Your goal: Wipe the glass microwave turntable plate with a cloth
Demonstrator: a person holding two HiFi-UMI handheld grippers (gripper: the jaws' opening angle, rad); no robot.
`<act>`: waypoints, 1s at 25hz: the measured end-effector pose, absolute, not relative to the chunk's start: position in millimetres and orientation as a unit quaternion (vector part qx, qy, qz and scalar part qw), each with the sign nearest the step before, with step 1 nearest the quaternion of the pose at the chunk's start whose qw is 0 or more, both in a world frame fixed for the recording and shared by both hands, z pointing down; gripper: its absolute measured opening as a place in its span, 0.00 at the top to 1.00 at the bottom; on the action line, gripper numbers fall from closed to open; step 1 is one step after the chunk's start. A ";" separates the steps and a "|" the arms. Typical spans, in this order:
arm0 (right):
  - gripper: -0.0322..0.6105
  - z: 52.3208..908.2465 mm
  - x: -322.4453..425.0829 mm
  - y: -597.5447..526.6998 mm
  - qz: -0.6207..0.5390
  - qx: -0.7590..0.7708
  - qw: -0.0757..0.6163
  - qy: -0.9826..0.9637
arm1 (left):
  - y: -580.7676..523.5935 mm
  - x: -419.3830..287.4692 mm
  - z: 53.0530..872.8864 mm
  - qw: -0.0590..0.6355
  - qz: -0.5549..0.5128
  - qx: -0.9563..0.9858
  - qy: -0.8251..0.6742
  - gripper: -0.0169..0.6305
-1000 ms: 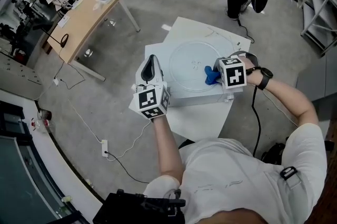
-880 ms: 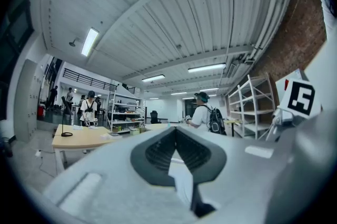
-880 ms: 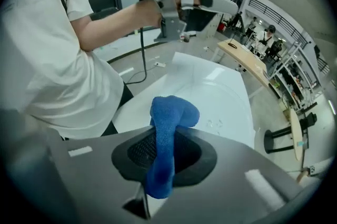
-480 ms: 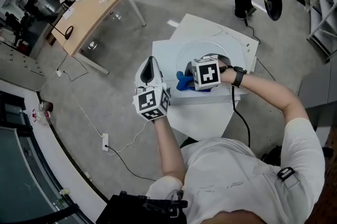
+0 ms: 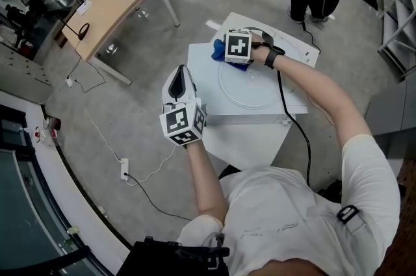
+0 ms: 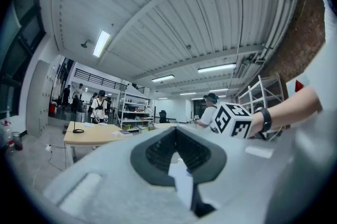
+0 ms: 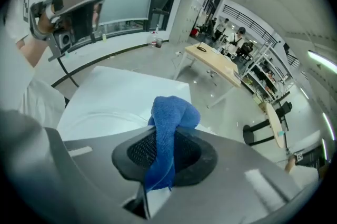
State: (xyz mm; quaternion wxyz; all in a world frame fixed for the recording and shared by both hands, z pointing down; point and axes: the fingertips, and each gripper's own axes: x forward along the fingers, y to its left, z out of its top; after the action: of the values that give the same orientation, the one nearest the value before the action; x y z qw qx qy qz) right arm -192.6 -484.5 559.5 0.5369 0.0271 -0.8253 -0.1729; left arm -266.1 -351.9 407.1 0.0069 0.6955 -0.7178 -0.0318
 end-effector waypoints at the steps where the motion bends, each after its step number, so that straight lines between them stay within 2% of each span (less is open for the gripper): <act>1: 0.86 559.7 -182.0 -499.1 -0.170 0.048 0.545 -0.819 | -351.3 -265.6 406.7 0.006 -0.032 0.696 -0.717 0.97; 7: 0.86 563.4 -101.6 -558.2 -0.139 0.120 0.578 -0.795 | -357.7 -252.7 402.1 0.004 -0.032 0.708 -0.705 0.97; 11: 0.86 560.0 -56.9 -534.6 -0.087 0.104 0.582 -0.801 | -362.0 -238.0 402.1 0.003 -0.031 0.720 -0.693 0.97; 15: 0.86 570.0 -2.6 -521.6 -0.089 0.100 0.612 -0.780 | -366.1 -225.0 401.8 0.003 -0.030 0.731 -0.682 0.97; 19: 0.86 566.3 6.0 -445.8 -0.046 0.022 0.595 -0.802 | -367.2 -220.0 402.6 0.003 -0.029 0.735 -0.677 0.97; 25: 0.86 553.8 -3.5 -376.6 -0.079 -0.052 0.582 -0.807 | -371.0 -220.3 401.0 0.004 -0.027 0.734 -0.679 0.97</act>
State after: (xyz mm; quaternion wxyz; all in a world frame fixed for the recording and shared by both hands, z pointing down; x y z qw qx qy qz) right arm -3.5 -376.6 553.8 0.5825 -0.0516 -0.8074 -0.0790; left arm -220.3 -371.0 401.0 0.0042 0.7339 -0.6786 -0.0274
